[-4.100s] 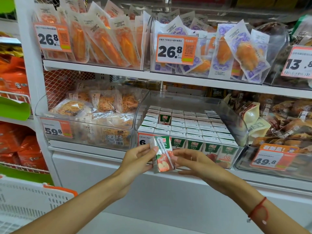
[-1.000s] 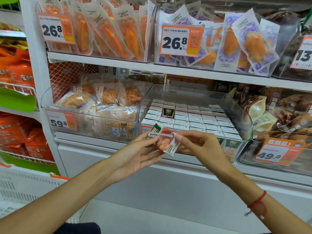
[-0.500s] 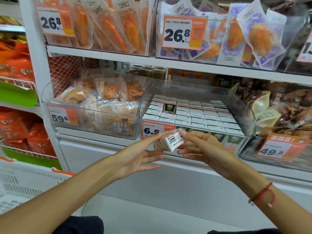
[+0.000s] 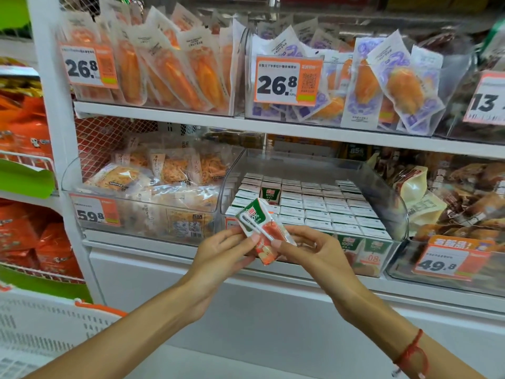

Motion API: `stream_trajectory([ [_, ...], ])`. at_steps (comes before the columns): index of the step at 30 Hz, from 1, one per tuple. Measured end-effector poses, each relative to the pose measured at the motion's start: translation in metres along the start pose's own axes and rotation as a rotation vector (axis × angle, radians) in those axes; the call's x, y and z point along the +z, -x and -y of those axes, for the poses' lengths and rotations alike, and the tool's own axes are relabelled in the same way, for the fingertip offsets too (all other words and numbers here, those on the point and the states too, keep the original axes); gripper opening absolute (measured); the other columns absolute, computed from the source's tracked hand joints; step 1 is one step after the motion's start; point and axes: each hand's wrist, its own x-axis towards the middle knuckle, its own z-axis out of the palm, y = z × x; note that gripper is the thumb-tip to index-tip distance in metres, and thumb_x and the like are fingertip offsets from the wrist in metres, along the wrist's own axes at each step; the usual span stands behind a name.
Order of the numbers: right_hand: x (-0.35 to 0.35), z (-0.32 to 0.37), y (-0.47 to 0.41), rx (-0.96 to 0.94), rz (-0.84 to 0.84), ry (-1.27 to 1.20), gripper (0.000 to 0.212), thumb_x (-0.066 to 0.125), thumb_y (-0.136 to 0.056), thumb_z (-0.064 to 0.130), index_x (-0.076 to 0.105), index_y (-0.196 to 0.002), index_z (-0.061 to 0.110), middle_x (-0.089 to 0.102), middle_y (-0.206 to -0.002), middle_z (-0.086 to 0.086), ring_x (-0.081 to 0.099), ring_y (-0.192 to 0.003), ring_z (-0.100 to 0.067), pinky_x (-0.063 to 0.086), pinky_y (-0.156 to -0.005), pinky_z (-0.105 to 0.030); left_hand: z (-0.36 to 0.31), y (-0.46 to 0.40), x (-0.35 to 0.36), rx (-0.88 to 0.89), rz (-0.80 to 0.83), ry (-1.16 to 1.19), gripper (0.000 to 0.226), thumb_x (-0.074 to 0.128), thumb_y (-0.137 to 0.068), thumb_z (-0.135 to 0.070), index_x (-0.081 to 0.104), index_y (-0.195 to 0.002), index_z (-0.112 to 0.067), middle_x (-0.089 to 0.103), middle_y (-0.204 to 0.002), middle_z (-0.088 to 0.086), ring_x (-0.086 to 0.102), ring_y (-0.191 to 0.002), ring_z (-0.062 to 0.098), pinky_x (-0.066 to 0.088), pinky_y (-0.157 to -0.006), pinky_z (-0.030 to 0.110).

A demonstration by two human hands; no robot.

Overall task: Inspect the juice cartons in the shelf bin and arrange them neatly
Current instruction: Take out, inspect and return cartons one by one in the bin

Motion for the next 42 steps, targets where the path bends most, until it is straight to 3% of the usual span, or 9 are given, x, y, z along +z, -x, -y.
stream_trajectory([
  [5, -0.001, -0.003, -0.002, -0.457, -0.144, 0.489, 0.045, 0.081, -0.076, 0.024, 0.066, -0.119, 0.026, 0.065, -0.105, 0.021, 0.061, -0.098, 0.003, 0.053, -0.080, -0.017, -0.007, -0.004, -0.005, -0.056, 0.033, 0.102, 0.024, 0.058, -0.092, -0.013, 0.067, -0.114, -0.014, 0.073, -0.114, 0.003, 0.069, -0.108, 0.016, 0.058, -0.088, 0.030],
  [9, -0.011, -0.006, -0.008, -0.867, -0.126, 0.919, 0.051, 0.081, -0.074, 0.012, 0.066, -0.121, 0.022, 0.066, -0.111, 0.005, 0.058, -0.101, -0.015, 0.054, -0.079, -0.031, -0.017, -0.004, -0.013, -0.229, 0.139, 0.400, 0.052, 0.071, -0.072, -0.019, 0.065, -0.121, -0.006, 0.069, -0.117, 0.016, 0.068, -0.108, 0.028, 0.059, -0.083, 0.037],
  [14, -0.014, -0.011, -0.021, -1.097, -0.080, 1.116, 0.047, 0.084, -0.070, 0.013, 0.070, -0.114, 0.017, 0.068, -0.114, -0.003, 0.061, -0.102, -0.023, 0.052, -0.081, -0.034, -0.016, -0.003, -0.013, -0.200, 0.064, 0.270, 0.050, 0.076, -0.074, -0.032, 0.066, -0.119, -0.013, 0.072, -0.113, 0.011, 0.071, -0.102, 0.020, 0.059, -0.084, 0.030],
  [21, -0.043, -0.026, -0.045, -0.652, -0.140, 1.191, 0.066, 0.060, -0.089, 0.051, 0.042, -0.143, 0.018, 0.052, -0.141, -0.004, 0.046, -0.130, -0.023, 0.035, -0.110, -0.038, -0.029, -0.013, -0.013, 0.077, -0.090, 0.028, 0.033, 0.067, -0.086, -0.016, 0.063, -0.119, -0.015, 0.073, -0.112, 0.003, 0.069, -0.105, 0.013, 0.055, -0.091, 0.025],
  [25, -0.065, -0.041, -0.058, -0.390, -0.132, 1.364, 0.059, 0.033, -0.096, 0.060, 0.042, -0.143, 0.024, 0.049, -0.145, 0.002, 0.040, -0.136, -0.019, 0.027, -0.113, -0.036, -0.049, -0.045, 0.000, 0.324, -0.201, -0.322, 0.034, 0.070, -0.089, -0.019, 0.060, -0.120, -0.025, 0.072, -0.109, -0.009, 0.068, -0.096, 0.001, 0.057, -0.071, 0.017],
  [27, -0.067, -0.045, -0.060, -0.387, -0.129, 1.377, 0.058, 0.032, -0.096, 0.060, 0.045, -0.140, 0.025, 0.051, -0.142, 0.004, 0.045, -0.131, -0.017, 0.030, -0.108, -0.034, -0.056, -0.067, 0.009, 0.433, -0.159, -0.485, 0.036, 0.069, -0.089, -0.014, 0.058, -0.121, -0.025, 0.069, -0.112, -0.007, 0.066, -0.100, 0.005, 0.055, -0.072, 0.015],
  [32, -0.065, -0.044, -0.058, -0.385, -0.148, 1.358, 0.058, 0.032, -0.095, 0.062, 0.047, -0.139, 0.028, 0.052, -0.140, 0.007, 0.047, -0.127, -0.014, 0.034, -0.104, -0.032, -0.064, -0.120, 0.021, 0.505, 0.024, -1.005, 0.044, 0.068, -0.090, -0.011, 0.056, -0.131, -0.020, 0.061, -0.124, 0.004, 0.057, -0.114, 0.022, 0.049, -0.097, 0.044],
  [40, -0.065, -0.042, -0.057, -0.393, -0.148, 1.328, 0.054, 0.037, -0.095, 0.060, 0.054, -0.133, 0.026, 0.058, -0.133, 0.005, 0.052, -0.123, -0.017, 0.039, -0.099, -0.034, -0.088, -0.157, 0.026, 0.419, 0.174, -1.638, 0.055, 0.067, -0.092, -0.027, 0.046, -0.143, -0.027, 0.047, -0.119, 0.003, 0.046, -0.122, 0.027, 0.039, -0.093, 0.039],
  [42, -0.066, -0.042, -0.057, -0.404, -0.158, 1.317, 0.053, 0.040, -0.095, 0.058, 0.057, -0.131, 0.024, 0.060, -0.131, 0.002, 0.054, -0.121, -0.019, 0.041, -0.098, -0.035, -0.100, -0.164, 0.026, 0.384, 0.267, -1.703, 0.057, 0.069, -0.090, -0.026, 0.047, -0.143, -0.025, 0.053, -0.134, 0.005, 0.044, -0.129, 0.027, 0.040, -0.098, 0.040],
])
